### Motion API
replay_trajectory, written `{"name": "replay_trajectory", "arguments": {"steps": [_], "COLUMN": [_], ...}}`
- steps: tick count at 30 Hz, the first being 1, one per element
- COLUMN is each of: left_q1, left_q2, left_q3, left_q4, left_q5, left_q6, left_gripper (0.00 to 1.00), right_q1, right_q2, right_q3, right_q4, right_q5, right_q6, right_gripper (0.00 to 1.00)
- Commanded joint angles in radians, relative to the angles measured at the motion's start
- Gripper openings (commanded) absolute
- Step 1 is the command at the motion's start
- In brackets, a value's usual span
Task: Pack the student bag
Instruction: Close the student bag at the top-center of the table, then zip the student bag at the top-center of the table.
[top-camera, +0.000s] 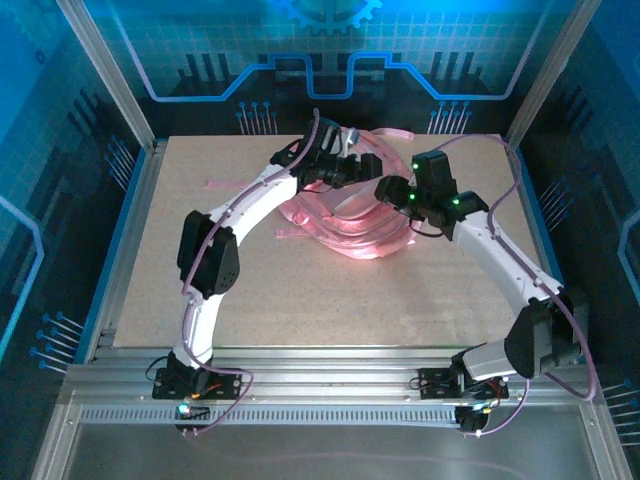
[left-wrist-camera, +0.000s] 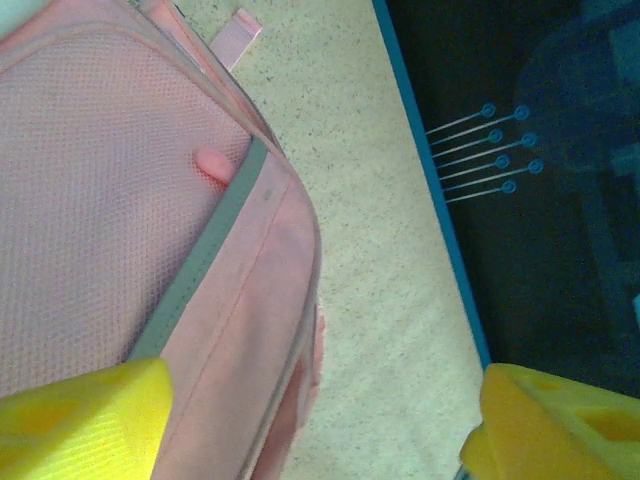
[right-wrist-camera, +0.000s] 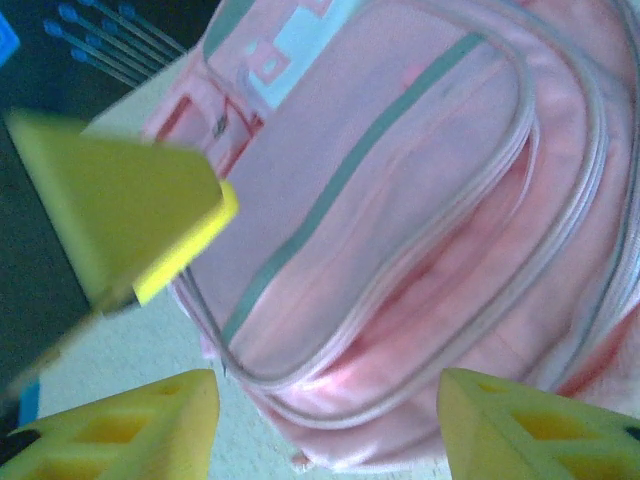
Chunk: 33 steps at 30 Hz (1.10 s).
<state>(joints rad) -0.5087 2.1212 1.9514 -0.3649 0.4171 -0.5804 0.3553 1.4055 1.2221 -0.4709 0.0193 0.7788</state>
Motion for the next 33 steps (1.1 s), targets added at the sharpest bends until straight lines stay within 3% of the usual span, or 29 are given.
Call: {"name": "replay_trajectory", "arguments": {"steps": [1, 8, 16, 22, 24, 27, 28, 30, 33], "left_q1": [0.048, 0.174, 0.271, 0.272, 0.271, 0.263, 0.253, 0.228, 0.188], "left_q2": [-0.107, -0.235, -0.273, -0.176, -0.136, -0.109, -0.115, -0.136, -0.177], "left_q3": [-0.088, -0.371, -0.642, -0.643, -0.630, -0.651, -0.675, -0.719, -0.790], "left_q4": [0.087, 0.189, 0.320, 0.360, 0.369, 0.413, 0.430, 0.448, 0.468], "left_q5": [-0.006, -0.096, -0.151, -0.165, -0.142, -0.084, -0.081, -0.087, -0.105], "left_q6": [-0.032, -0.033, -0.083, -0.104, -0.110, -0.122, -0.119, -0.109, -0.112], "left_gripper": [0.84, 0.86, 0.86, 0.81, 0.70, 0.27, 0.18, 0.05, 0.00], "right_q1": [0.078, 0.276, 0.354, 0.366, 0.367, 0.366, 0.366, 0.365, 0.366], "right_q2": [-0.013, 0.120, 0.362, 0.509, 0.525, 0.555, 0.564, 0.577, 0.587], "right_q3": [-0.025, 0.002, 0.149, 0.311, 0.312, 0.336, 0.345, 0.350, 0.346], "right_q4": [-0.086, 0.023, 0.084, -0.025, -0.008, -0.046, -0.066, -0.094, -0.119], "right_q5": [0.069, 0.178, 0.241, 0.330, 0.361, 0.420, 0.440, 0.474, 0.538], "right_q6": [-0.015, 0.132, 0.257, 0.365, 0.380, 0.411, 0.426, 0.461, 0.500], "right_gripper": [0.60, 0.60, 0.59, 0.58, 0.57, 0.55, 0.54, 0.52, 0.48]}}
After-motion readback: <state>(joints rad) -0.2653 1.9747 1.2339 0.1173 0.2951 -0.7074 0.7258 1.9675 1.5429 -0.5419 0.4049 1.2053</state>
